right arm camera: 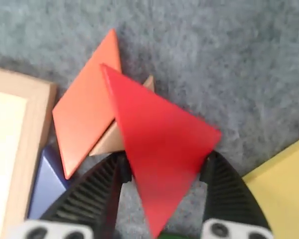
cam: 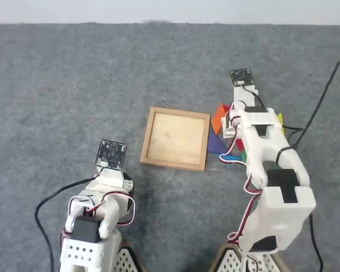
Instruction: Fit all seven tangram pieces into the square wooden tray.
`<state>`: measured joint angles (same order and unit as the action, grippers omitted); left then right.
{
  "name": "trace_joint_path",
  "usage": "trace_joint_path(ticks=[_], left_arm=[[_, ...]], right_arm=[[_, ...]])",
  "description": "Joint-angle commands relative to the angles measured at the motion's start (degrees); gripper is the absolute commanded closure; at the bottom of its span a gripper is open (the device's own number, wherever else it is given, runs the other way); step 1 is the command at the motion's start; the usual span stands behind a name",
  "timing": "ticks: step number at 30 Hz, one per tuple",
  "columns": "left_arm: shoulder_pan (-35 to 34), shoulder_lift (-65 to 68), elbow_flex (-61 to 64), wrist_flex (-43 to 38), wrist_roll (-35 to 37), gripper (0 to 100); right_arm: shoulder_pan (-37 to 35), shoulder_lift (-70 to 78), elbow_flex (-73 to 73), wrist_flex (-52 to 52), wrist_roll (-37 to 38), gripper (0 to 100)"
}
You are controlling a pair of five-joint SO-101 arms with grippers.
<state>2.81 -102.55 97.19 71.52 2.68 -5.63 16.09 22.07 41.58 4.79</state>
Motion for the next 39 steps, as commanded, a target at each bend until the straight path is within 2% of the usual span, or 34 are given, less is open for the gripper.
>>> trace_joint_path(ticks=[1, 6, 13, 17, 23, 25, 26, 34, 39], left_arm=[[0.1, -0.7, -0.7, 0.4, 0.7, 99], [0.1, -0.7, -0.7, 0.4, 0.7, 99], [0.1, -0.7, -0.7, 0.4, 0.7, 99], [0.1, -0.7, -0.7, 0.4, 0.7, 99], [0.1, -0.7, -0.7, 0.4, 0.7, 99], [0.1, -0.7, -0.7, 0.4, 0.7, 99], [0.1, -0.7, -0.7, 0.4, 0.7, 99], [0.1, -0.7, -0.7, 0.4, 0.7, 99], [0.1, -0.7, -0.7, 0.4, 0.7, 99]], right_arm=[[-0.2, -0.3, -2.3, -0.6, -0.4, 83.3], [-0.1, -1.5, -1.8, -0.6, -0.3, 83.5], [0.0, -11.8, 3.1, -0.1, -0.3, 91.5], [0.0, -15.6, 7.6, -3.7, -0.3, 91.9], [0.2, -16.3, 9.9, -5.1, -0.6, 92.0], [0.2, -16.4, 10.1, -4.9, -0.7, 95.4], [0.3, -16.7, 10.1, -4.1, -0.7, 99.2], [-1.5, -23.5, 6.2, 3.6, -2.8, 99.3], [-8.6, -25.5, -0.8, 9.6, -5.7, 99.3]])
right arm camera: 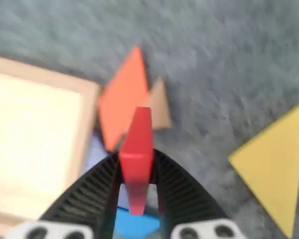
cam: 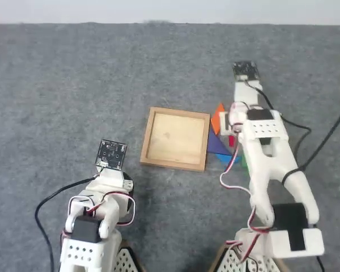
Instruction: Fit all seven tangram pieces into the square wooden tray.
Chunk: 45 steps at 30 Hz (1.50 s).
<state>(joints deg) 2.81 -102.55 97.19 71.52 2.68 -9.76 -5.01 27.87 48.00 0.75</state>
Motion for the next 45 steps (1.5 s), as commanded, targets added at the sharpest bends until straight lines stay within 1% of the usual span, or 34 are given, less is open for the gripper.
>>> trace_joint_path(ticks=[1, 4, 7, 10, 12, 16, 19, 21, 23, 25, 28, 33, 39, 45], left_arm=[[0.1, -0.7, -0.7, 0.4, 0.7, 99], [0.1, -0.7, -0.7, 0.4, 0.7, 99], [0.1, -0.7, -0.7, 0.4, 0.7, 99], [0.1, -0.7, -0.7, 0.4, 0.7, 99], [0.1, -0.7, -0.7, 0.4, 0.7, 99], [0.1, -0.7, -0.7, 0.4, 0.7, 99], [0.1, -0.7, -0.7, 0.4, 0.7, 99], [0.1, -0.7, -0.7, 0.4, 0.7, 99], [0.1, -0.7, -0.7, 0.4, 0.7, 99], [0.1, -0.7, -0.7, 0.4, 0.7, 99], [0.1, -0.7, -0.7, 0.4, 0.7, 99], [0.1, -0.7, -0.7, 0.4, 0.7, 99], [0.1, -0.7, -0.7, 0.4, 0.7, 99], [0.1, -0.7, -0.7, 0.4, 0.7, 99]], right_arm=[[-6.5, -4.3, -7.8, 4.1, -1.7, 99.3], [-12.7, -2.1, -11.4, 5.8, -1.7, 99.3], [-17.8, 2.6, -13.9, 5.3, -1.8, 99.3], [-21.4, 9.1, -17.5, 5.2, -1.8, 99.3], [-22.5, 13.9, -20.6, 5.2, -3.1, 99.3], [-22.5, 23.2, -28.2, 5.8, -5.3, 99.2], [-22.6, 27.8, -32.7, 10.5, -1.1, 97.5], [-22.8, 29.7, -34.8, 13.9, 1.8, 90.2], [-22.5, 30.4, -35.8, 15.3, 2.7, 82.8], [-22.3, 30.4, -36.0, 15.4, 3.0, 78.4], [-21.7, 29.6, -36.0, 15.1, 3.5, 77.8], [-18.8, 23.7, -36.0, 16.7, 9.9, 77.5], [-15.3, 20.8, -35.9, 17.6, 10.6, 77.5], [-14.8, 20.7, -36.0, 16.9, 10.3, 77.5]])
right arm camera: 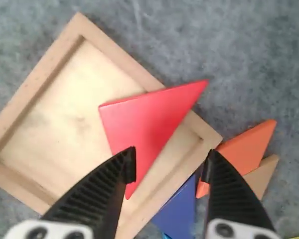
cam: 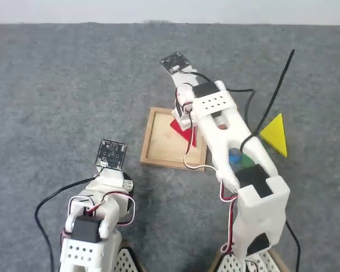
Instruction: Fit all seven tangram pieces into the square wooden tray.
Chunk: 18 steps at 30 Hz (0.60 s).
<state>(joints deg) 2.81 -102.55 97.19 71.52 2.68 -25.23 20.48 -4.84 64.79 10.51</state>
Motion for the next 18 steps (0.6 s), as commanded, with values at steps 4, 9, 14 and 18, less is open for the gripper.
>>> trace_joint_path(ticks=[4, 9, 14, 18], left_arm=[[0.1, -0.7, -0.7, 0.4, 0.7, 99], [0.1, -0.7, -0.7, 0.4, 0.7, 99], [0.1, -0.7, -0.7, 0.4, 0.7, 99], [0.1, -0.7, -0.7, 0.4, 0.7, 99]], right_arm=[[-0.2, -4.2, -3.1, -7.2, 0.3, 77.8], [-1.9, -3.1, -2.9, -13.4, -2.7, 77.9], [-2.0, 4.1, -3.3, -16.3, -3.3, 77.9], [-1.7, 7.1, -3.2, -13.8, -3.3, 77.9]])
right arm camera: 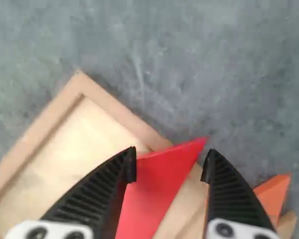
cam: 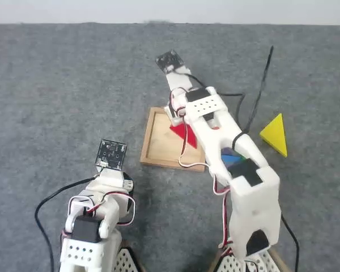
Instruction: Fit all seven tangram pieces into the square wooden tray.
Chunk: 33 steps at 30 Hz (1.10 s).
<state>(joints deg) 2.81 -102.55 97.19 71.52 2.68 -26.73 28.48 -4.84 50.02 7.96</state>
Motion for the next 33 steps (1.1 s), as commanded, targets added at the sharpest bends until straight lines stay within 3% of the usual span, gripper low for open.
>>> trace_joint_path(ticks=[1, 15, 25, 33], left_arm=[[0.1, -0.7, -0.7, 0.4, 0.7, 99], [0.1, -0.7, -0.7, 0.4, 0.7, 99], [0.1, -0.7, -0.7, 0.4, 0.7, 99], [0.1, -0.7, -0.7, 0.4, 0.7, 99]], right_arm=[[-0.1, -0.9, -3.0, 1.9, -0.7, 77.9], [4.5, -3.8, 0.7, 6.5, -3.5, 77.9], [2.9, -22.3, 20.8, -1.0, -1.9, 77.8], [3.6, -26.9, 24.4, -10.3, -1.8, 77.9]])
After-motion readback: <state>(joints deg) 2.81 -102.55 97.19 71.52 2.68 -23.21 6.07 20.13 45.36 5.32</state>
